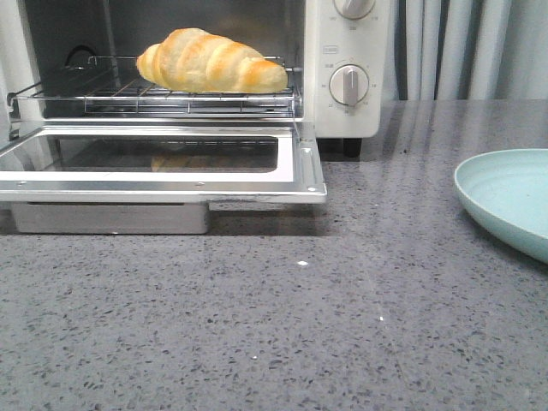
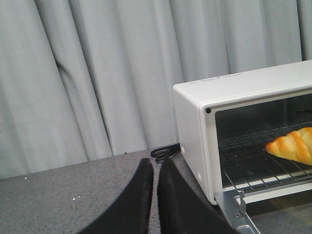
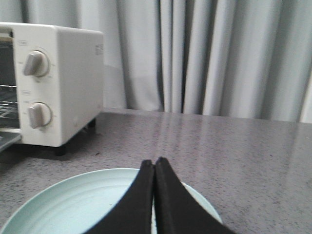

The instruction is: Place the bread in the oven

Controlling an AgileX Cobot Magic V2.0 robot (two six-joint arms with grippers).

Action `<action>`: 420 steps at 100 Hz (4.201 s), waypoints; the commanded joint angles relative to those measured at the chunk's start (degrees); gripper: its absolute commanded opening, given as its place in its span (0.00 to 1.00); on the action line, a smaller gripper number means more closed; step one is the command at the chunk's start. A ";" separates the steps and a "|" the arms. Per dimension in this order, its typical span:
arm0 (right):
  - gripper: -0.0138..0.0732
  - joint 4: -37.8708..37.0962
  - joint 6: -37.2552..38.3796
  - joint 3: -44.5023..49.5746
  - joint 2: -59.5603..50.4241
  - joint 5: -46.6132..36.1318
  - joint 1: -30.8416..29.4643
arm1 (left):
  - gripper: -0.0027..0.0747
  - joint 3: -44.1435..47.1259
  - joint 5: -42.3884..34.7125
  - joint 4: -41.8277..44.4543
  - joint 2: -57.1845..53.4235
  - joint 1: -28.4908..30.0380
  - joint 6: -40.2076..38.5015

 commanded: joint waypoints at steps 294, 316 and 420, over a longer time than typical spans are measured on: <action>0.11 3.02 -0.51 2.40 -1.38 -4.24 -2.67 | 0.01 -1.06 3.31 -0.07 1.15 -0.34 -0.50; 0.11 3.02 -0.51 2.40 -1.38 -4.24 -2.67 | 0.01 -1.06 3.31 -0.07 1.15 -0.34 -0.50; 0.11 3.02 -0.51 2.40 -1.38 -4.24 -2.67 | 0.01 5.29 23.21 -0.07 1.15 -15.74 -14.23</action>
